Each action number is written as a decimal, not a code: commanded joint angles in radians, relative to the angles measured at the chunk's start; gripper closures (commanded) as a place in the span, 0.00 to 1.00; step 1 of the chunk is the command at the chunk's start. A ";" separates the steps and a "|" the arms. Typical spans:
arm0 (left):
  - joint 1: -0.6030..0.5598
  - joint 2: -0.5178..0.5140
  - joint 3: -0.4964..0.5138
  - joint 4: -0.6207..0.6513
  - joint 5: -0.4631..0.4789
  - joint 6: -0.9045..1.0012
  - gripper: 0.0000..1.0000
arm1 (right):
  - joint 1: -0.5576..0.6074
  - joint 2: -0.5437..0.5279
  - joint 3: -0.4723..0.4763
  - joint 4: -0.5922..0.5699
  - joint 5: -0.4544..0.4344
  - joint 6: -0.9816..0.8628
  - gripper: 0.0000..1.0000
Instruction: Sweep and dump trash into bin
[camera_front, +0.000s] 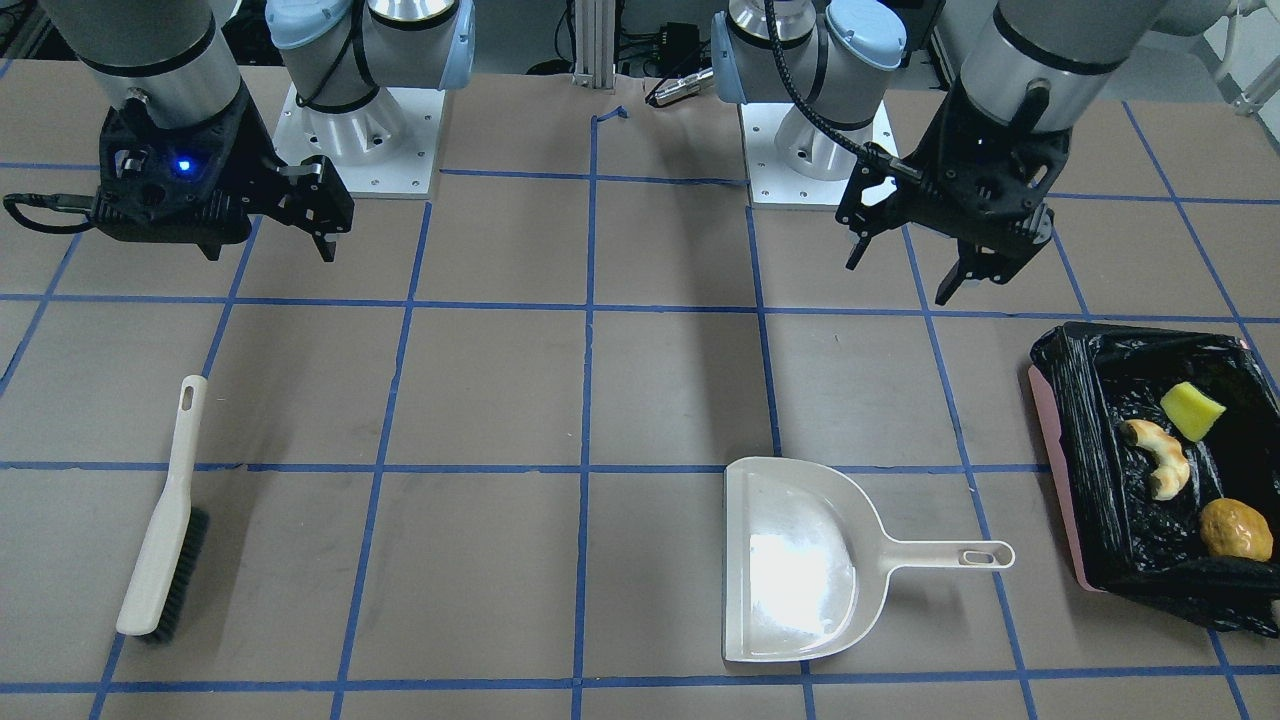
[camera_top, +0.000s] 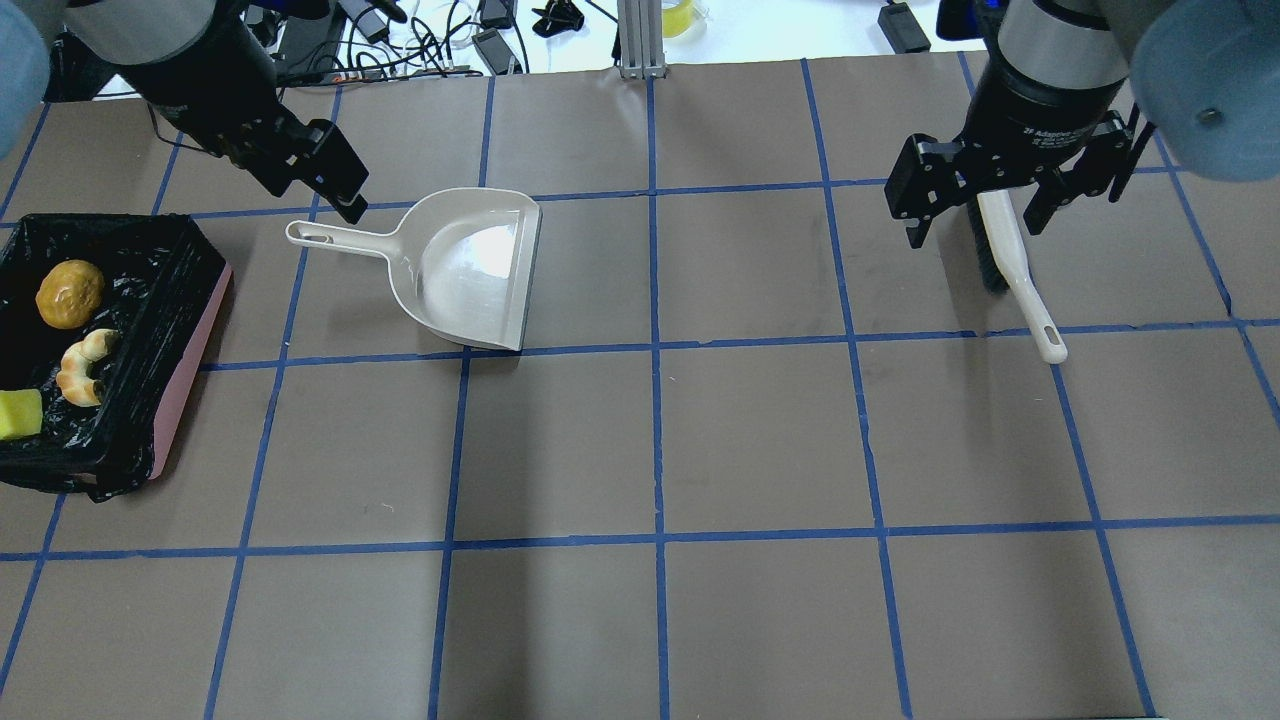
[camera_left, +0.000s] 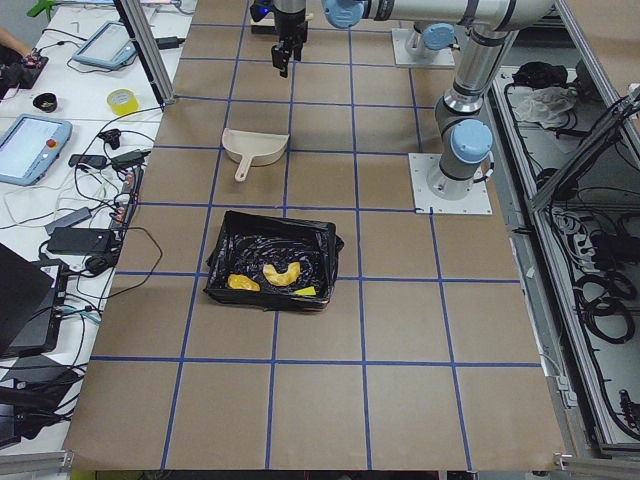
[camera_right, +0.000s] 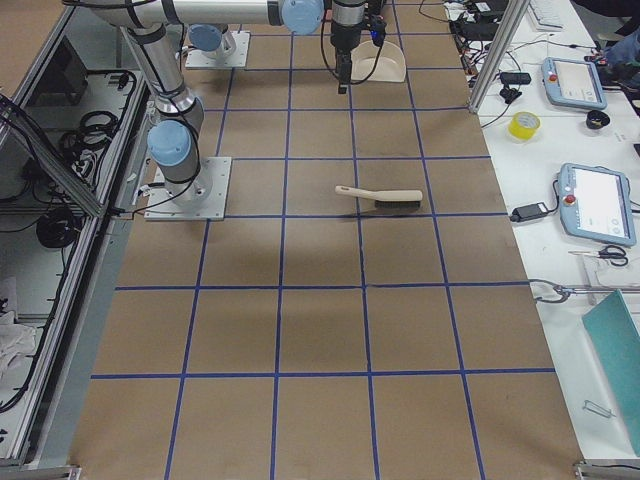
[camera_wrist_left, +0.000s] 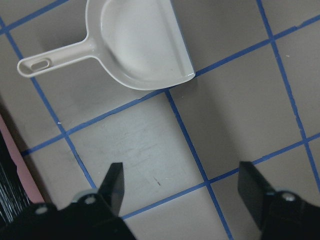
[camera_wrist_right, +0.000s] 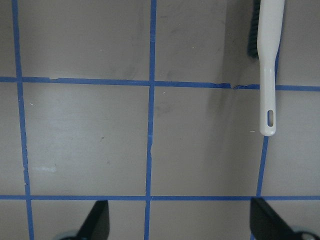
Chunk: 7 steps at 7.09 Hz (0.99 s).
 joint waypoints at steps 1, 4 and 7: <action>0.000 0.048 -0.019 -0.002 0.054 -0.180 0.15 | 0.000 0.001 0.000 0.000 0.000 0.000 0.00; 0.000 0.036 -0.025 -0.001 0.003 -0.281 0.14 | 0.000 0.001 0.000 0.000 0.000 -0.001 0.00; 0.000 0.046 -0.045 0.018 0.014 -0.282 0.08 | 0.000 0.001 0.000 -0.002 -0.001 -0.001 0.00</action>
